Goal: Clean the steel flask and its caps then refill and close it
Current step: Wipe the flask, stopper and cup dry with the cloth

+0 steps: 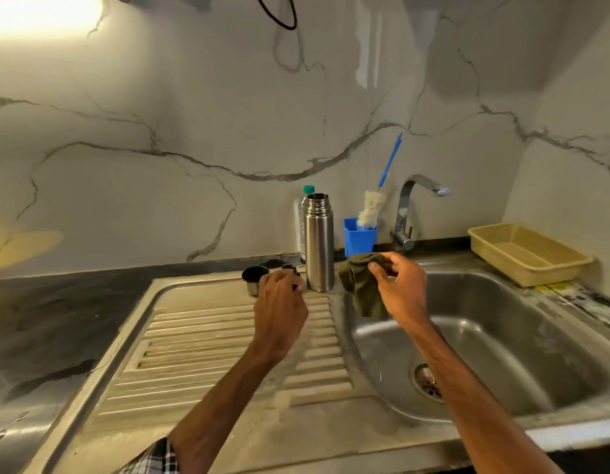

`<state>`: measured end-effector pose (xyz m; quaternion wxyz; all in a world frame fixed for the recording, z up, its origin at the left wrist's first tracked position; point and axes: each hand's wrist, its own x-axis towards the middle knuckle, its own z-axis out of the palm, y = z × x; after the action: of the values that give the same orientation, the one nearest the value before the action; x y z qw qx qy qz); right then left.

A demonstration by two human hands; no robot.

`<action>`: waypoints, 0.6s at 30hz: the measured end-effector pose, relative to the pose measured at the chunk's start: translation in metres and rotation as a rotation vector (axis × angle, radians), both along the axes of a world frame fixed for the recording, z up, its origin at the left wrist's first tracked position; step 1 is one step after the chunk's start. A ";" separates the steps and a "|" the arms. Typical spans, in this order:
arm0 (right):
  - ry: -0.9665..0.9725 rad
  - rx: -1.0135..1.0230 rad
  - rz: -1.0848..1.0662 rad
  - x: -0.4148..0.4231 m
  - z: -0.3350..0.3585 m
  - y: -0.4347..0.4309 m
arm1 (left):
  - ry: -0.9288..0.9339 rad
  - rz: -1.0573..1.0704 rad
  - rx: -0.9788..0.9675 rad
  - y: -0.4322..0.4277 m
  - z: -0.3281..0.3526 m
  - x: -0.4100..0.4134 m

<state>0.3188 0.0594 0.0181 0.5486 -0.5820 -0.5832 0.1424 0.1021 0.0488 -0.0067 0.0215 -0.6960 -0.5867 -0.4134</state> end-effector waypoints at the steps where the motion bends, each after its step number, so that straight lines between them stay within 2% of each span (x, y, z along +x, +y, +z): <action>1: -0.033 -0.015 -0.030 0.013 0.005 -0.003 | -0.006 -0.050 0.036 -0.005 0.008 0.016; 4: -0.194 -0.109 -0.111 0.055 0.024 -0.010 | -0.007 -0.166 0.051 -0.009 0.032 0.063; 8: -0.480 -0.124 -0.265 0.115 0.059 -0.011 | -0.054 -0.295 -0.055 0.007 0.049 0.128; 11: -0.427 -0.080 -0.317 0.161 0.078 -0.003 | -0.005 -0.413 -0.125 0.024 0.054 0.182; 15: -0.163 -0.026 -0.363 0.227 0.092 0.015 | 0.065 -0.486 -0.254 0.046 0.061 0.242; 18: -0.257 0.010 -0.454 0.263 0.100 0.022 | 0.126 -0.568 -0.311 0.060 0.060 0.279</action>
<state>0.5821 0.0813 0.1178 0.4907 -0.7085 -0.5033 -0.0624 0.3814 0.1087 0.0535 -0.1649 -0.8508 -0.4230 -0.2647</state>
